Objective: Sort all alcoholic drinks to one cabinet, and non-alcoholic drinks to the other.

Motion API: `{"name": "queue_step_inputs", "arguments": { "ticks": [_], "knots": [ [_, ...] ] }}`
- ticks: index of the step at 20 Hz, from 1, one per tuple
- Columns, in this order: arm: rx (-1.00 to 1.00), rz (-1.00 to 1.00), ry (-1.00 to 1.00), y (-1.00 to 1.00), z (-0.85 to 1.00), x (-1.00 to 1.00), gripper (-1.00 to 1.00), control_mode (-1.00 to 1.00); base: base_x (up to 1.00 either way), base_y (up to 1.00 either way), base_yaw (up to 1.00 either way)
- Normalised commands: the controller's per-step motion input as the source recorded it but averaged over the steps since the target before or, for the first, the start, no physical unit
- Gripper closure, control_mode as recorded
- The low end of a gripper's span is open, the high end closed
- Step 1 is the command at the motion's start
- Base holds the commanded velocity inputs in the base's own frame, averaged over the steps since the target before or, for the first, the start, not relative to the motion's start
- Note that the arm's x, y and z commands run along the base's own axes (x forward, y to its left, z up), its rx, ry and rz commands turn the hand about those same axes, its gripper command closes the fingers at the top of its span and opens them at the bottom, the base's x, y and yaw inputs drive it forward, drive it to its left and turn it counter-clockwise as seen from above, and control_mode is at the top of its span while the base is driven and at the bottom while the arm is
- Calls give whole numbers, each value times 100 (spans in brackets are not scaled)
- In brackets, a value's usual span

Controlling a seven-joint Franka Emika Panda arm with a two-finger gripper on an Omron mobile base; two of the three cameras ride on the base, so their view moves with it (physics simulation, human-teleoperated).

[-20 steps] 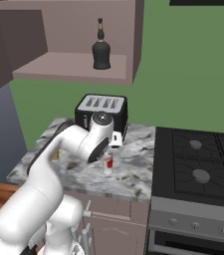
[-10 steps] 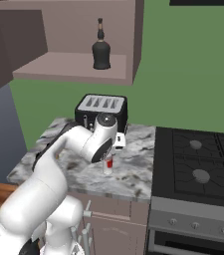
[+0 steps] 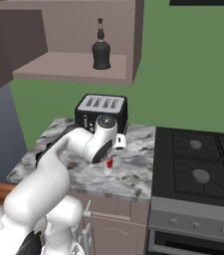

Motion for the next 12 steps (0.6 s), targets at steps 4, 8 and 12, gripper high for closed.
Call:
{"name": "queue_step_inputs", "arguments": {
  "ticks": [4,8,12],
  "knots": [
    [-1,0,-2,0,-7,7,-100,-100,0,0,0],
    [-1,0,-1,0,-9,7,-100,-100,0,0,0],
    [0,0,0,0,-10,7,-100,-100,0,0,0]
  ]
}}
